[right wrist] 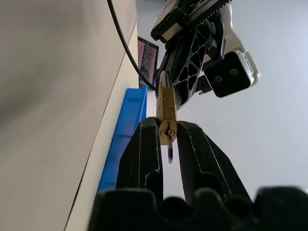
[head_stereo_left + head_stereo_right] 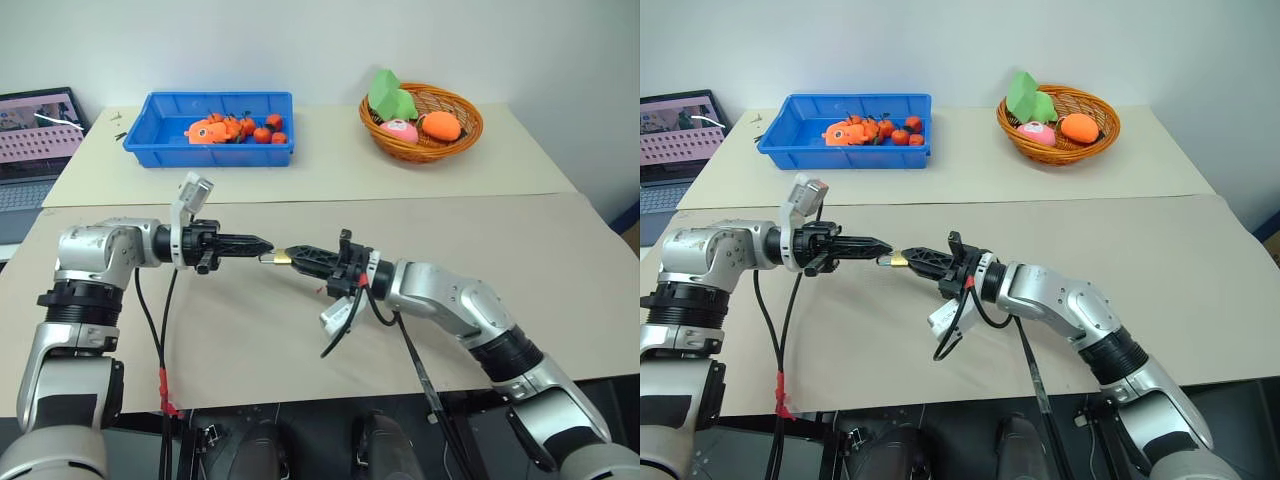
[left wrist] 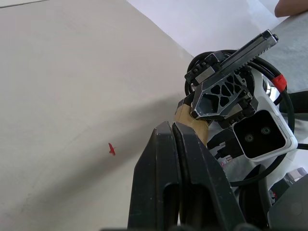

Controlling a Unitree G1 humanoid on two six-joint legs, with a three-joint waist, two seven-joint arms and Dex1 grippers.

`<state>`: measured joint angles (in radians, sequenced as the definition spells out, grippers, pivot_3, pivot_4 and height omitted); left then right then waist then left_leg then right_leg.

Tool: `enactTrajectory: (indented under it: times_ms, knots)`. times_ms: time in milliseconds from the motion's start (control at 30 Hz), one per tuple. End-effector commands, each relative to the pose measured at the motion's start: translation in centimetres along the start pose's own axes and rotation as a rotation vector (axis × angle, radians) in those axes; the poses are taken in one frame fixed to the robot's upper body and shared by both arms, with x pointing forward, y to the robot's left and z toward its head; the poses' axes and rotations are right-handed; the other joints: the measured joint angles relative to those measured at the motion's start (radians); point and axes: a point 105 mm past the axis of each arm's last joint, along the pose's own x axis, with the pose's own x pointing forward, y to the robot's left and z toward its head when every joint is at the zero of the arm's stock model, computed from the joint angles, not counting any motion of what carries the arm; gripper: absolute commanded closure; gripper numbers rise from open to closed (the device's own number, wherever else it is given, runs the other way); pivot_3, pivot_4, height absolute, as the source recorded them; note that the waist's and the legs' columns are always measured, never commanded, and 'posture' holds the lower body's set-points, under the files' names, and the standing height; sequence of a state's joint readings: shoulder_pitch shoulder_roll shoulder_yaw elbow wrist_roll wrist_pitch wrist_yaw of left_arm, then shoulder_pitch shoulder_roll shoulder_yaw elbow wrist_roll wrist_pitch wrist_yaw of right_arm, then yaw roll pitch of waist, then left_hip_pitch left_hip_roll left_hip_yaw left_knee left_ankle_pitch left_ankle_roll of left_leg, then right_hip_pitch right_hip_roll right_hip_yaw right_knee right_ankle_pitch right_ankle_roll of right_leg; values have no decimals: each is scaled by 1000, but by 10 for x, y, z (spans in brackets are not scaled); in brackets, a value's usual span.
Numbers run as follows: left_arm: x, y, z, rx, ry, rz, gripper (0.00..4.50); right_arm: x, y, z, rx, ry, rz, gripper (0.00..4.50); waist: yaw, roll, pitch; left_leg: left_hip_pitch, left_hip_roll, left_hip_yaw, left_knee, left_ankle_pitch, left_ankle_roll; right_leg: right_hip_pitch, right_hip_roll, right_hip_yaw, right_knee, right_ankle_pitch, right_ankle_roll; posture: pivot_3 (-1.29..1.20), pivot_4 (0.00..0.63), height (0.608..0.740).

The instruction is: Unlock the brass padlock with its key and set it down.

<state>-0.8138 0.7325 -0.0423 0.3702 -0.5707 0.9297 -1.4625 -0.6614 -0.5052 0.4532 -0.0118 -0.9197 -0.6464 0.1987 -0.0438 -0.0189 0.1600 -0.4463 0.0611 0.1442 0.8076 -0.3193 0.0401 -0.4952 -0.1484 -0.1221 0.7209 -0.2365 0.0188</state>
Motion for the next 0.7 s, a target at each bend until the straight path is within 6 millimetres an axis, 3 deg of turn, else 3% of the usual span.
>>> enactTrajectory:
  times_ms: [33, 700]
  knots:
    - [-2, -4, 8, 46, 1, -2, 4420, 1, -24, -6, -24, 15, -76, 4397, 0, 0, 0, 0, 0, 0, 0, 0, 0, 0, 0, 0, 0, 0, 0, 0, 150, 676]
    - [0, -4, 9, 48, 0, -3, 4420, 0, -29, -15, -14, 53, -96, 4397, 0, 0, 0, 0, 0, 0, 0, 0, 0, 0, 0, 0, 0, 0, 0, 0, 150, 676]
